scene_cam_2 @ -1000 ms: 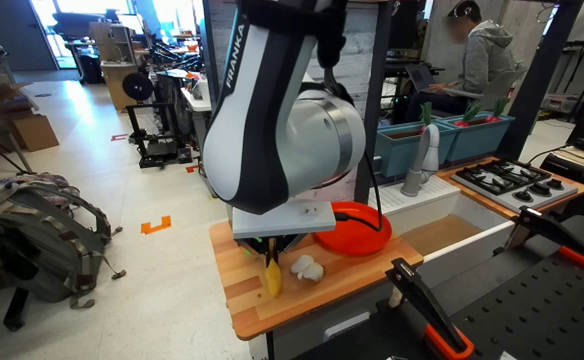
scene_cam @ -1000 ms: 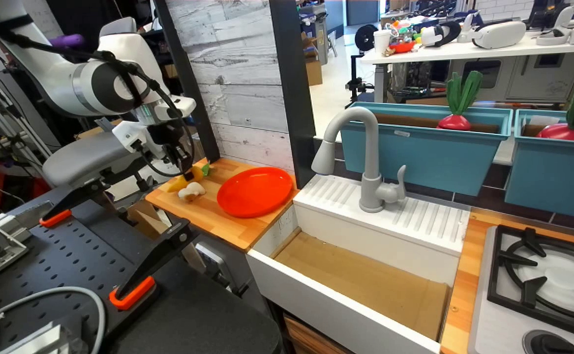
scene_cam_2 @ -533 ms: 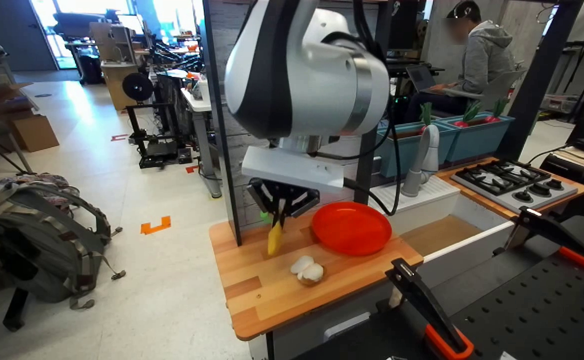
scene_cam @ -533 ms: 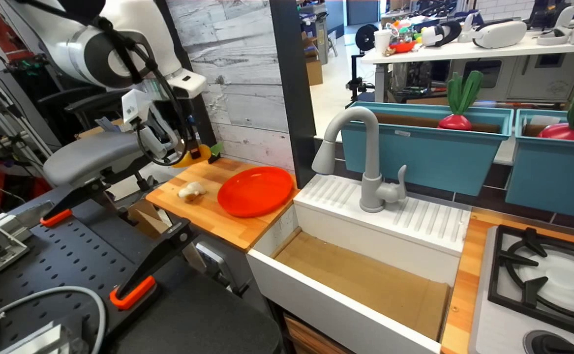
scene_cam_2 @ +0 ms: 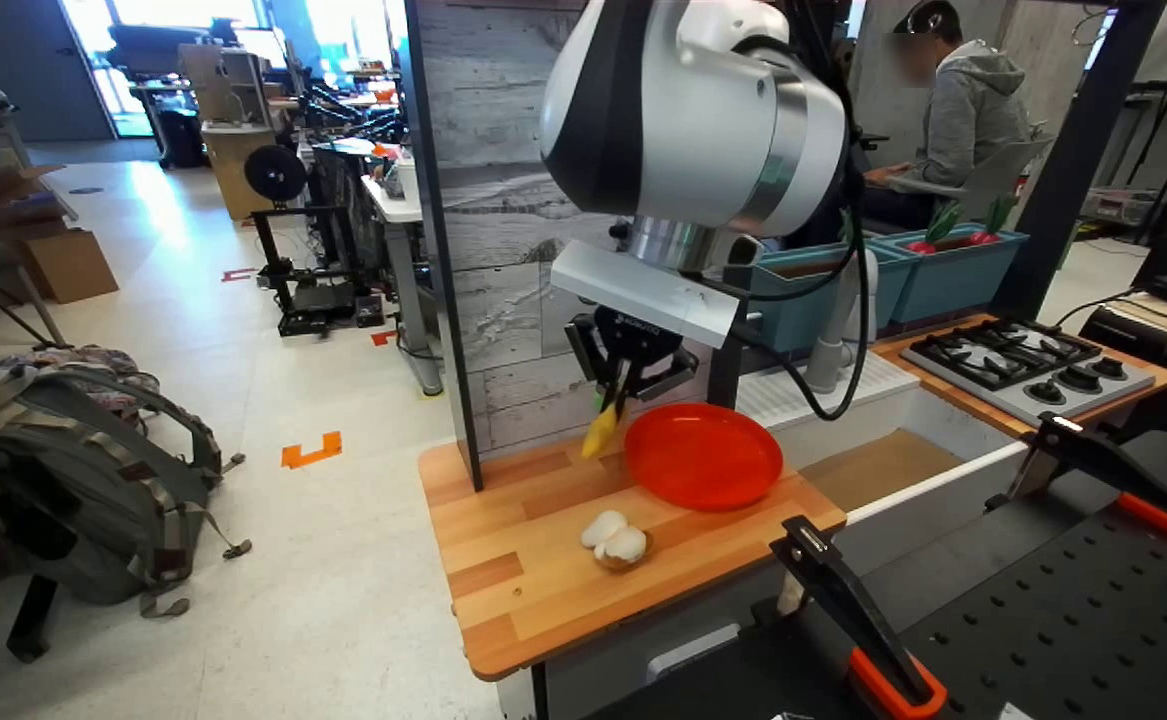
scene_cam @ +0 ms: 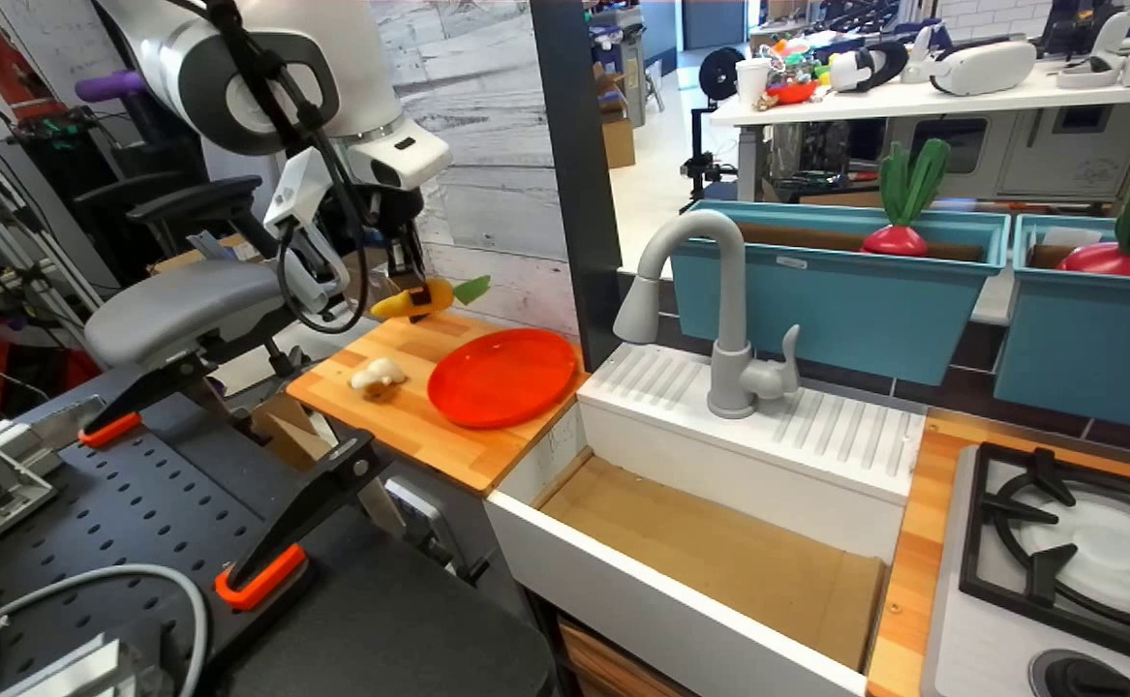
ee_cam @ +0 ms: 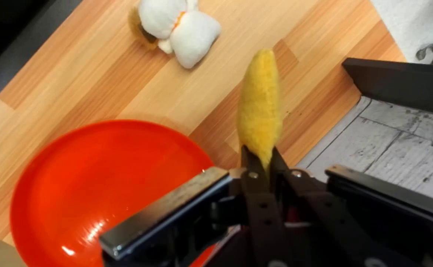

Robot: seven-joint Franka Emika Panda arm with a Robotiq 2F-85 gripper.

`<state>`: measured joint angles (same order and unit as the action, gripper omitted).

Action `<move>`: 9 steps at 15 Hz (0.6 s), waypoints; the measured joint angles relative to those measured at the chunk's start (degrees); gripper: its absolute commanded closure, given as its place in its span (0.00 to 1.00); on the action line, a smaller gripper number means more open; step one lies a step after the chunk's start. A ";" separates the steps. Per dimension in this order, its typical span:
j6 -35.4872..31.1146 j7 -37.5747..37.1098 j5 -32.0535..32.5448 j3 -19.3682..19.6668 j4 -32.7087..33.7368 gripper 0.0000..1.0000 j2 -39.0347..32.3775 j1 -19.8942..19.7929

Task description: Move the carrot plush backward

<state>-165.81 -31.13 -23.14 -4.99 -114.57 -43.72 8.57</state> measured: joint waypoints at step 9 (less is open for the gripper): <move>-0.75 -5.07 0.00 2.19 0.51 0.98 -1.73 1.97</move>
<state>-166.56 -36.20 -23.14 -2.80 -114.06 -45.45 10.54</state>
